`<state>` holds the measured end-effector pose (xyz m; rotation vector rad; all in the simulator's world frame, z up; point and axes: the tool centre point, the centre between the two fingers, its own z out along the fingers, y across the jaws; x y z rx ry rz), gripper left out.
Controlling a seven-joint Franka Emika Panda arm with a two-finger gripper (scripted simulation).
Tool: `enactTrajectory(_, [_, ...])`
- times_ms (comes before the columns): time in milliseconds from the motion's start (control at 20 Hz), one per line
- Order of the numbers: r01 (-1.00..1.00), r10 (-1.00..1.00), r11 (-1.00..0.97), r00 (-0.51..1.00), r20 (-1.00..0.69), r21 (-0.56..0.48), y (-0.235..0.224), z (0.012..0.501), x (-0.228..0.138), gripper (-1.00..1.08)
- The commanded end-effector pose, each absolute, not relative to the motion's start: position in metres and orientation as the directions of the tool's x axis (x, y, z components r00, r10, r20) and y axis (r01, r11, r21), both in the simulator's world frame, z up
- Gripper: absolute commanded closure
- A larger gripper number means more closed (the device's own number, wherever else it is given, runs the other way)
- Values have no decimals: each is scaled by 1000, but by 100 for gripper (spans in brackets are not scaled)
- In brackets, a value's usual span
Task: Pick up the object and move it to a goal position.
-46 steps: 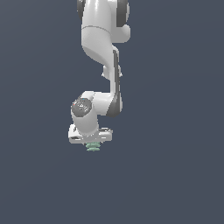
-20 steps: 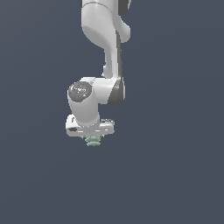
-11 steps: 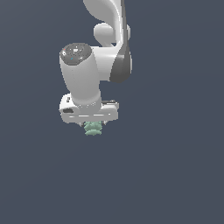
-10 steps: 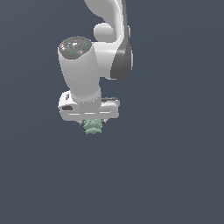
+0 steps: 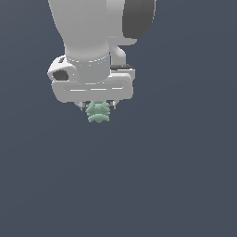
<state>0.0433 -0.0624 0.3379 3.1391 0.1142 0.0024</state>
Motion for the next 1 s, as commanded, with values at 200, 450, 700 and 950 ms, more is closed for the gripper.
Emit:
enactTrajectory(200, [73,73,-997,997,0,0,-55,396,42,108])
enactTrajectory(450, [73,73,-997,997,0,0,-52,423,43,108])
enactTrajectory(700, [73,73,-997,997,0,0,-50,437,44,108])
enactTrajectory(950, [73,73,-997,997,0,0,-50,439,45,108])
